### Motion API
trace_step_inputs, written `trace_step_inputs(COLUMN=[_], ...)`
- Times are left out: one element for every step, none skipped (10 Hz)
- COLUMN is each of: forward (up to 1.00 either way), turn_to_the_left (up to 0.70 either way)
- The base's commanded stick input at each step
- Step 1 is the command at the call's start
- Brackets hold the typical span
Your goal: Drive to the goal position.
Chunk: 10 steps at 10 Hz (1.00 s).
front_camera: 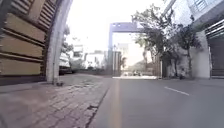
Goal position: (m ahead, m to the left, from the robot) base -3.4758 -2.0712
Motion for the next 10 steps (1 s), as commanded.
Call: trace_step_inputs(forward=[1.0,1.0,1.0,1.0,1.0,1.0,1.0,1.0,1.0,1.0], turn_to_the_left=[0.0,0.0,0.0,0.0,0.0,0.0,0.0,0.0,0.0,0.0])
